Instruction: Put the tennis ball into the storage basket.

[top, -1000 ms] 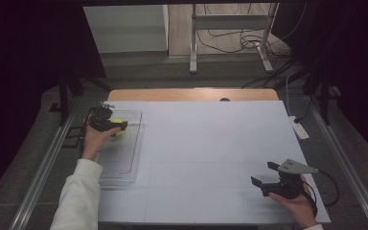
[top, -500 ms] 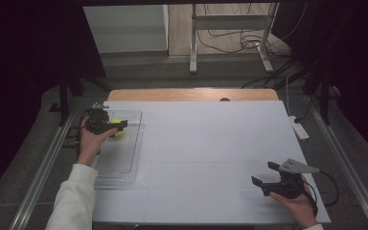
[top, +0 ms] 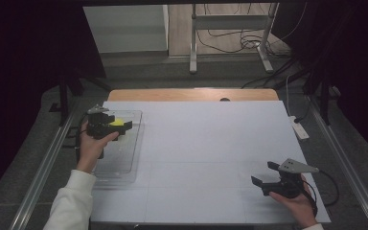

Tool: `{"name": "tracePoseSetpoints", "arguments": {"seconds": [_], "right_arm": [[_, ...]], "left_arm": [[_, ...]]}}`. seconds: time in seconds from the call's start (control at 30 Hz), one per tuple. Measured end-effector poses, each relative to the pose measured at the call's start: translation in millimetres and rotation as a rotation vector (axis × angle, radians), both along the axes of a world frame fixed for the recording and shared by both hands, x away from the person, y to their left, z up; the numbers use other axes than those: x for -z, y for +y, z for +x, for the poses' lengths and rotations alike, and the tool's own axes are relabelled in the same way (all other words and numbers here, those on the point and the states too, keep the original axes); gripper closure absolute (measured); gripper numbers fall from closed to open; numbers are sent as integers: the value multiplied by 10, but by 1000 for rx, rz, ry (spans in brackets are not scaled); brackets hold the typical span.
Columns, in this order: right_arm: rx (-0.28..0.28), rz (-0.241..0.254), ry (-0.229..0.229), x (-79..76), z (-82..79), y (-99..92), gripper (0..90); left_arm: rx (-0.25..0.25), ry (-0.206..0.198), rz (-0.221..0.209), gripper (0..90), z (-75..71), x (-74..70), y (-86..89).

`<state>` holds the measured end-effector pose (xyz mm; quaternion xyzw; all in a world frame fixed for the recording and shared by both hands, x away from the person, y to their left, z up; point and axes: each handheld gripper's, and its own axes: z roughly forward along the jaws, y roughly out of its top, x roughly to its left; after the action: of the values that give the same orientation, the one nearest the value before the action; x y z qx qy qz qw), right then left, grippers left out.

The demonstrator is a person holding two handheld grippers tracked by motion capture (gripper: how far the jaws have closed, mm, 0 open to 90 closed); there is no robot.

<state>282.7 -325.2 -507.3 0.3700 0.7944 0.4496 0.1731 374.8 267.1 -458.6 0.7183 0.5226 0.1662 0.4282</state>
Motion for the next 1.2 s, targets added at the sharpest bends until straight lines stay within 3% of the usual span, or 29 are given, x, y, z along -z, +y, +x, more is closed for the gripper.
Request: {"name": "tracePoseSetpoints", "arguments": {"seconds": [0.7,1.2], "right_arm": [[5,-12,-1,-6,-2,23,98],[-2,-15,-6,-14,11,47,98]], "left_arm": [[107,-56,-64,131,-491,-100,-150],[179,-74,-79,125,-833,73,-267]]}}
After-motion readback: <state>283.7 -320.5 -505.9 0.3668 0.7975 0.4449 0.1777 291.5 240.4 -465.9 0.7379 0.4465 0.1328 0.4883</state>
